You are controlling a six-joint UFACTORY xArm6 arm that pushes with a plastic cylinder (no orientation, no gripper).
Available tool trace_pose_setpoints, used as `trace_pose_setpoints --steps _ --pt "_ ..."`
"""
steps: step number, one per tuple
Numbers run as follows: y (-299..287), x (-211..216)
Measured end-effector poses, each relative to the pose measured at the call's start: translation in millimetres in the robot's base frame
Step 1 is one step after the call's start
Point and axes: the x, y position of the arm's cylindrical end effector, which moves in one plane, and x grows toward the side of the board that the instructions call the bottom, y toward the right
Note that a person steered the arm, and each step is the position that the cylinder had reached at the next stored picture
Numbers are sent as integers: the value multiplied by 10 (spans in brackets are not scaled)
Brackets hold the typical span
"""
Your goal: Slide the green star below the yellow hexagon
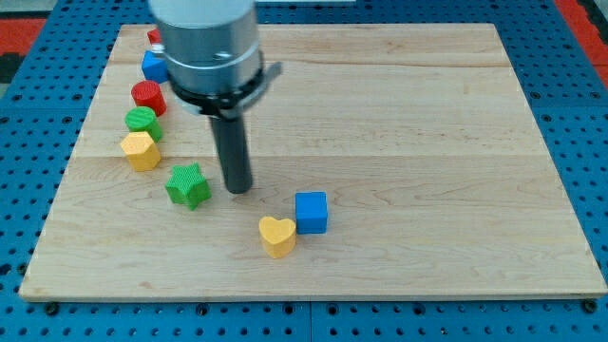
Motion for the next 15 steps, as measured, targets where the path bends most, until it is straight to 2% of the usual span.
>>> trace_pose_setpoints --steps 1,5,10,11,14,15 --pt "-300 0" --pt "-244 468" --pt "-419 239" --pt "-130 176" --pt "-775 158" --pt "-306 190"
